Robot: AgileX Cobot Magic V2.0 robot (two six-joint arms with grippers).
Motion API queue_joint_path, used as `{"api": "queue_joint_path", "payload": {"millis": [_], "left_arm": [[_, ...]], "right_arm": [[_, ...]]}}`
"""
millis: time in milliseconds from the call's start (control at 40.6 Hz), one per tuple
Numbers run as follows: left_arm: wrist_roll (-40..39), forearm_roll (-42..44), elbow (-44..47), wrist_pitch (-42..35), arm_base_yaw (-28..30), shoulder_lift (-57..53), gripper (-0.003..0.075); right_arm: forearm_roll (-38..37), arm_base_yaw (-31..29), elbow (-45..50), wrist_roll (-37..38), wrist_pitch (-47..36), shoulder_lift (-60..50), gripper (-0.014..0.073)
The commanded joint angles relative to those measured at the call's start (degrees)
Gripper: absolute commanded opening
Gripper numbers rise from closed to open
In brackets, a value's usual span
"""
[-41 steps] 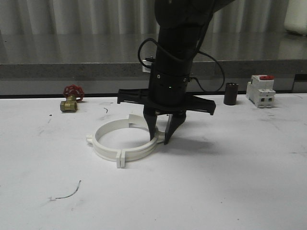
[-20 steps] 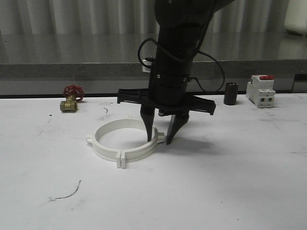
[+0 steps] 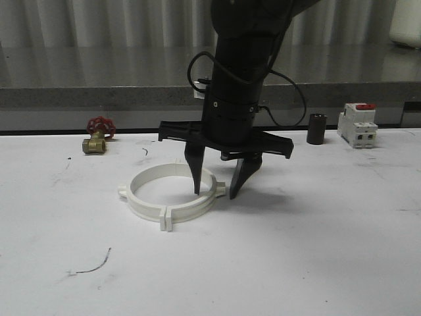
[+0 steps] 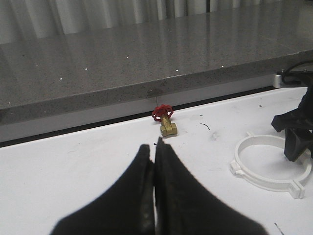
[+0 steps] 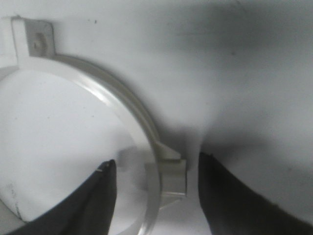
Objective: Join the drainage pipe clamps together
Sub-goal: 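Open the right gripper to release the joined clamp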
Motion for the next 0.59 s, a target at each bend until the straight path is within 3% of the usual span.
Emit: {"api": "queue_joint_path", "payload": {"millis": [0,567], "left_arm": [[0.06,0.37,-1.67,-4.52,0.12,0.51,-0.002],[0.06,0.37,-1.67,-4.52,0.12,0.51,-0.002]], "right_arm": [[-0.35,-0.1,-1.54,-0.04,-0.69,-3.22,0.0435],[-0.35,-0.1,-1.54,0.35,-0.71,-3.22,0.0435]]}}
